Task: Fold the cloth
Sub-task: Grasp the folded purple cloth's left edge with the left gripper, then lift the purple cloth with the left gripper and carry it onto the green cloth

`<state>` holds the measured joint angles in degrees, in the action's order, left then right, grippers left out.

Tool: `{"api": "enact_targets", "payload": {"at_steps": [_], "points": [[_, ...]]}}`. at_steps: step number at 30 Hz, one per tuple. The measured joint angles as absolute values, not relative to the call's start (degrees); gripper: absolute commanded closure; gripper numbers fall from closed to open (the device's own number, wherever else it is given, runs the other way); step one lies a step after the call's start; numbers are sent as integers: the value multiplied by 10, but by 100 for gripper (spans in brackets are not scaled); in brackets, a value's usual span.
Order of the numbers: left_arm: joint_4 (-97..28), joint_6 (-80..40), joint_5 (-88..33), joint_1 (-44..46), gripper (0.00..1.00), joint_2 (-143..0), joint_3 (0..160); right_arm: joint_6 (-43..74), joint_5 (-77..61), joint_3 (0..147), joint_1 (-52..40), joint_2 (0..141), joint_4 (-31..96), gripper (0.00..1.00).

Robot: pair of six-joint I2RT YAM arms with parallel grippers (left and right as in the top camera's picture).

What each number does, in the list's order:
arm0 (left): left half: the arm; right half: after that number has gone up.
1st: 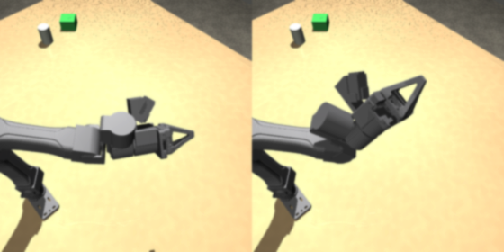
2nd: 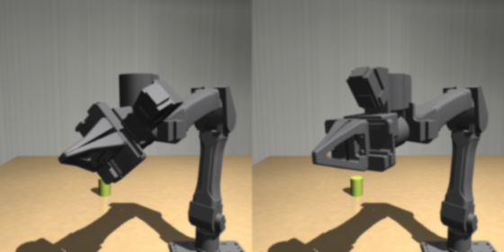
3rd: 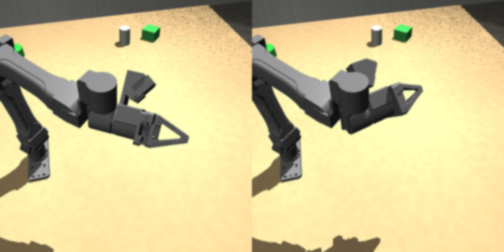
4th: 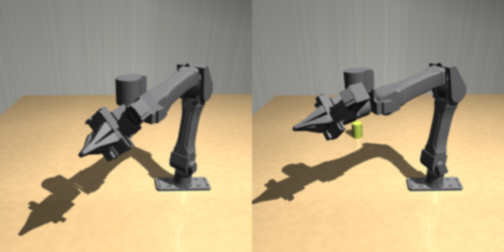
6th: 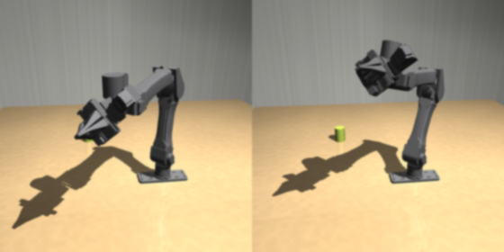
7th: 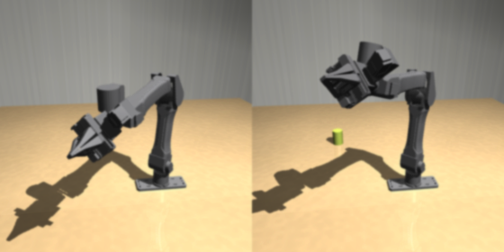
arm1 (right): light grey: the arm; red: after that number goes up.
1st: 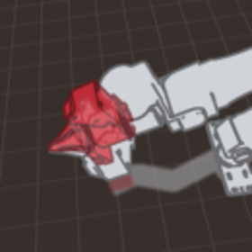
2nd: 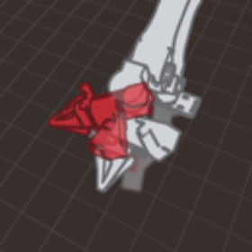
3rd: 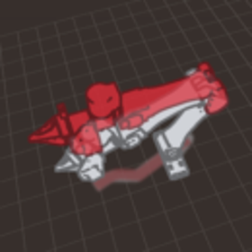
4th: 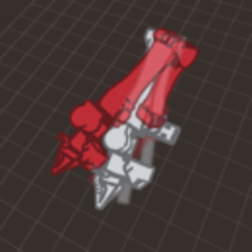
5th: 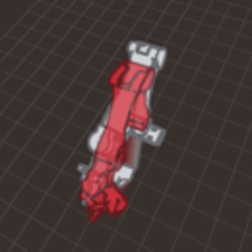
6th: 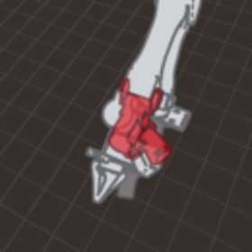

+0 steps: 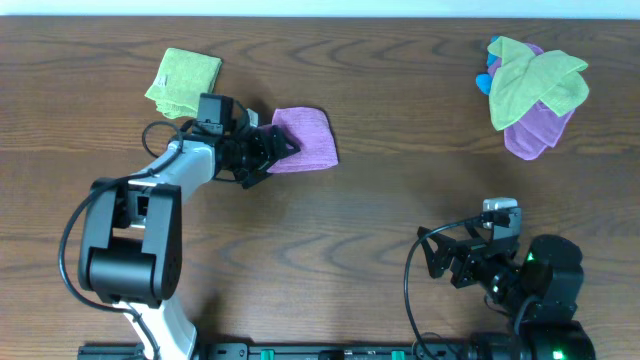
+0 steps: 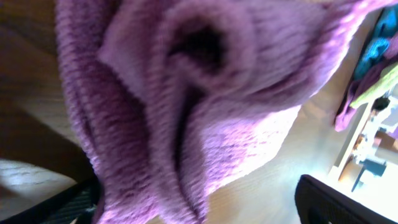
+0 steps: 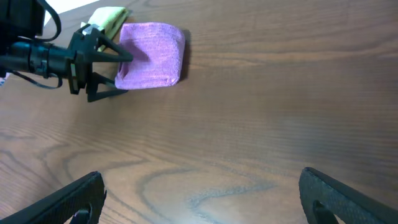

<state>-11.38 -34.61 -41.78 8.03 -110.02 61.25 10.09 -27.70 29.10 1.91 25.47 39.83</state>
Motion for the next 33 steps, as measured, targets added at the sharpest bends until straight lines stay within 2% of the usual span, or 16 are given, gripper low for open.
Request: {"api": "enact_targets", "payload": {"at_steps": [6, 8, 12, 16, 19, 26, 33], "points": [[-97, -367, -385, 95, 0, -1097, 613, 101, -277, 291, 19, 255, 398, 1], [-95, -374, -376, 98, 14, -1096, 613, 101, -277, 291, 19, 255, 398, 1], [-85, -375, -353, 102, 23, -1103, 613, 101, -277, 291, 19, 255, 398, 1], [-62, -378, -349, 107, 57, -1118, 615, 101, -277, 291, 19, 255, 398, 1], [-49, -379, -349, 110, 93, -1132, 615, 101, -277, 291, 19, 255, 398, 1], [-1, -376, -374, 110, 94, -1148, 614, 101, -277, 291, 19, 255, 398, 1], [-53, -382, -394, 108, 94, -1135, 668, 101, -277, 291, 19, 255, 398, 1]]}}
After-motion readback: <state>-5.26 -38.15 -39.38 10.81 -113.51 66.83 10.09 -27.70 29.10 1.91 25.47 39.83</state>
